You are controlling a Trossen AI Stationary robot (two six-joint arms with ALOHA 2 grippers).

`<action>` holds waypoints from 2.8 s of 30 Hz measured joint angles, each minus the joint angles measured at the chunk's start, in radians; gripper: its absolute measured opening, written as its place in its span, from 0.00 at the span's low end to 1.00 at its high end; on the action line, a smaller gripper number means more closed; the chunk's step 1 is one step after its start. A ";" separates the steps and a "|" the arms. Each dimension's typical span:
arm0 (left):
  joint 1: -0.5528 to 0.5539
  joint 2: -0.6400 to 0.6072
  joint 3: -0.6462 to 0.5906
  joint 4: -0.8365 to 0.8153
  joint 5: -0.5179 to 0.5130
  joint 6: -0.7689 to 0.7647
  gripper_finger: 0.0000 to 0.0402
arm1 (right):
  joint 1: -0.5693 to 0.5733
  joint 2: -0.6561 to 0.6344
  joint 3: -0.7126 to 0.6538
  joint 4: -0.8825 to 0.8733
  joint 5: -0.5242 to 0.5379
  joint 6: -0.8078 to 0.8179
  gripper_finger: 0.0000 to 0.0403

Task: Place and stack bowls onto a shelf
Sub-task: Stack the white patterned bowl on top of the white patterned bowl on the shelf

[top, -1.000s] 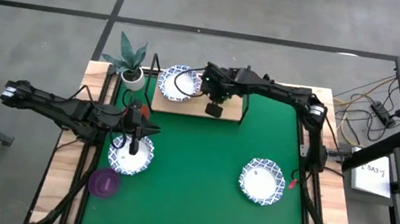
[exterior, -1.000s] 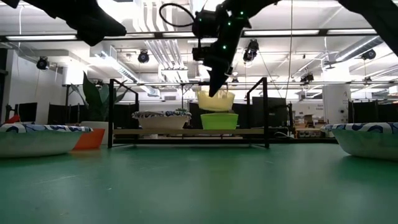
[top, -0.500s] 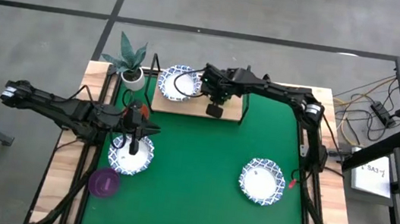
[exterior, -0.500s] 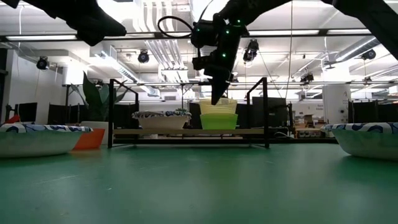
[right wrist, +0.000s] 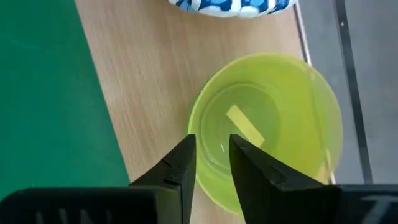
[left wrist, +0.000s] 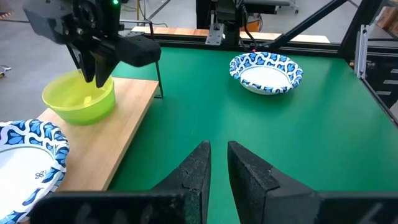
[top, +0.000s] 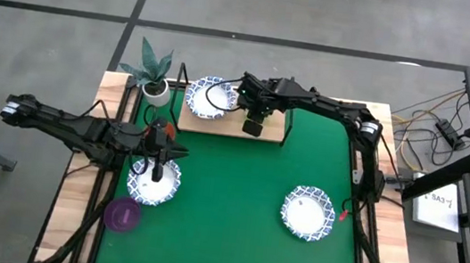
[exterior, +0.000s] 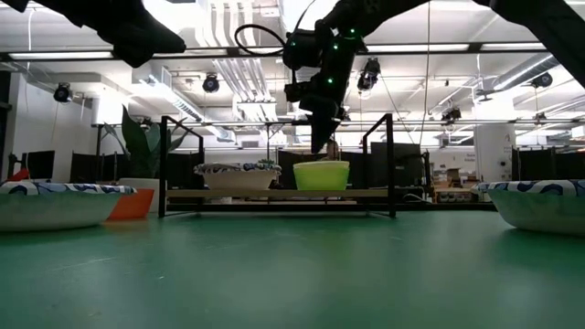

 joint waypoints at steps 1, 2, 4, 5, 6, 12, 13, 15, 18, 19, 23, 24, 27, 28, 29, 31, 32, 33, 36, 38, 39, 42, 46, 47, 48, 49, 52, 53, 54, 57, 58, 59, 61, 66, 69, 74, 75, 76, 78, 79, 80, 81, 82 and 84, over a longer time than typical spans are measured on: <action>0.000 0.000 0.000 0.000 0.000 0.000 0.09 | 0.000 -0.007 0.000 0.000 -0.001 0.000 0.22; 0.000 0.000 0.000 0.000 0.000 0.000 0.09 | 0.002 -0.013 0.000 0.002 0.000 0.004 0.22; 0.000 0.000 0.000 0.000 0.000 0.000 0.09 | 0.002 -0.026 0.000 0.007 -0.001 0.026 0.22; 0.000 0.000 0.000 0.000 0.000 0.000 0.09 | 0.002 -0.031 0.000 0.003 -0.001 0.033 0.21; 0.000 0.000 0.000 0.000 0.000 0.000 0.09 | 0.002 -0.036 0.000 -0.003 -0.003 0.039 0.21; 0.000 0.000 0.000 -0.001 0.000 -0.016 0.09 | 0.033 -0.102 -0.035 -0.001 -0.100 0.047 0.14; 0.000 0.000 0.000 -0.001 0.000 -0.023 0.09 | 0.045 -0.116 -0.047 0.005 -0.107 0.047 0.13; 0.000 0.000 0.000 -0.003 0.000 -0.036 0.09 | 0.076 -0.141 -0.081 0.016 -0.108 0.047 0.11; 0.000 0.000 0.000 -0.007 0.000 -0.057 0.09 | 0.132 -0.193 -0.153 0.066 -0.108 0.054 0.09; 0.000 0.001 0.000 -0.008 0.001 -0.065 0.09 | 0.154 -0.214 -0.183 0.088 -0.108 0.058 0.08; 0.000 0.007 0.000 -0.015 0.001 -0.111 0.09 | 0.239 -0.308 -0.330 0.208 -0.108 0.090 0.07; 0.000 0.010 0.000 -0.022 0.001 -0.128 0.09 | 0.258 -0.333 -0.370 0.246 -0.108 0.106 0.07; 0.000 0.028 0.000 -0.039 0.001 -0.194 0.09 | 0.319 -0.413 -0.492 0.367 -0.107 0.149 0.07; 0.000 0.037 0.000 -0.054 0.002 -0.222 0.09 | 0.339 -0.439 -0.533 0.412 -0.107 0.162 0.07; 0.000 0.049 0.000 -0.070 0.009 -0.253 0.09 | 0.358 -0.462 -0.573 0.454 -0.107 0.175 0.07; 0.000 0.073 0.000 -0.114 0.050 -0.321 0.09 | 0.394 -0.507 -0.649 0.538 -0.105 0.202 0.07; 0.000 0.089 0.000 -0.145 0.079 -0.362 0.09 | 0.411 -0.525 -0.685 0.579 -0.098 0.214 0.07; 0.000 0.104 0.001 -0.166 0.117 -0.405 0.09 | 0.427 -0.546 -0.719 0.619 -0.079 0.228 0.07; -0.006 0.164 0.030 -0.258 0.207 -0.532 0.09 | 0.471 -0.602 -0.804 0.712 -0.011 0.254 0.07; -0.017 0.213 0.070 -0.319 0.244 -0.586 0.09 | 0.494 -0.633 -0.854 0.762 0.021 0.262 0.07; -0.023 0.240 0.094 -0.349 0.250 -0.608 0.09 | 0.502 -0.648 -0.875 0.782 0.028 0.262 0.07; -0.036 0.330 0.169 -0.459 0.272 -0.679 0.09 | 0.516 -0.682 -0.930 0.840 0.028 0.262 0.07; -0.048 0.451 0.273 -0.594 0.279 -0.762 0.09 | 0.521 -0.710 -0.971 0.867 0.029 0.266 0.07; -0.049 0.479 0.297 -0.628 0.288 -0.779 0.10 | 0.522 -0.715 -0.982 0.871 0.029 0.270 0.07; -0.051 0.506 0.319 -0.659 0.297 -0.792 0.11 | 0.522 -0.718 -0.992 0.874 0.029 0.271 0.07; -0.055 0.534 0.340 -0.689 0.300 -0.805 0.13 | 0.522 -0.720 -1.001 0.877 0.029 0.271 0.07; -0.070 0.606 0.388 -0.749 0.314 -0.834 0.19 | 0.522 -0.725 -1.014 0.878 0.028 0.272 0.07; -0.075 0.627 0.397 -0.758 0.318 -0.844 0.22 | 0.522 -0.726 -1.014 0.875 0.028 0.272 0.07; -0.081 0.646 0.402 -0.761 0.324 -0.854 0.25 | 0.522 -0.726 -1.014 0.873 0.028 0.272 0.07; -0.103 0.693 0.405 -0.760 0.325 -0.894 0.35 | 0.524 -0.726 -1.015 0.868 0.027 0.271 0.07; -0.111 0.707 0.403 -0.759 0.325 -0.907 0.38 | 0.524 -0.726 -1.015 0.868 0.026 0.270 0.07; -0.118 0.721 0.401 -0.760 0.325 -0.919 0.41 | 0.524 -0.726 -1.015 0.868 0.026 0.271 0.07; -0.128 0.749 0.397 -0.759 0.324 -0.929 0.46 | 0.524 -0.726 -1.015 0.867 0.026 0.270 0.07; -0.137 0.797 0.393 -0.749 0.297 -0.929 0.52 | 0.524 -0.725 -1.015 0.868 0.026 0.272 0.07; -0.138 0.815 0.378 -0.739 0.281 -0.927 0.52 | 0.524 -0.725 -1.015 0.868 0.025 0.273 0.07; -0.140 0.841 0.372 -0.715 0.255 -0.925 0.52 | 0.524 -0.725 -1.015 0.867 0.025 0.274 0.07; -0.141 0.845 0.372 -0.706 0.253 -0.924 0.51 | 0.524 -0.725 -1.015 0.867 0.025 0.274 0.07; -0.143 0.850 0.371 -0.696 0.252 -0.921 0.51 | 0.524 -0.724 -1.015 0.867 0.025 0.274 0.07; -0.146 0.860 0.369 -0.683 0.252 -0.921 0.49 | 0.524 -0.724 -1.015 0.867 0.025 0.274 0.07; -0.147 0.863 0.369 -0.682 0.252 -0.921 0.48 | 0.524 -0.724 -1.015 0.867 0.025 0.274 0.07; -0.148 0.865 0.369 -0.681 0.252 -0.921 0.48 | 0.524 -0.724 -1.015 0.867 0.025 0.274 0.07; -0.150 0.866 0.369 -0.681 0.252 -0.921 0.47 | 0.524 -0.724 -1.015 0.867 0.025 0.274 0.07; -0.150 0.866 0.369 -0.679 0.253 -0.921 0.45 | 0.524 -0.724 -1.015 0.867 0.025 0.274 0.07; -0.151 0.865 0.369 -0.679 0.253 -0.921 0.42 | 0.524 -0.724 -1.015 0.867 0.025 0.274 0.07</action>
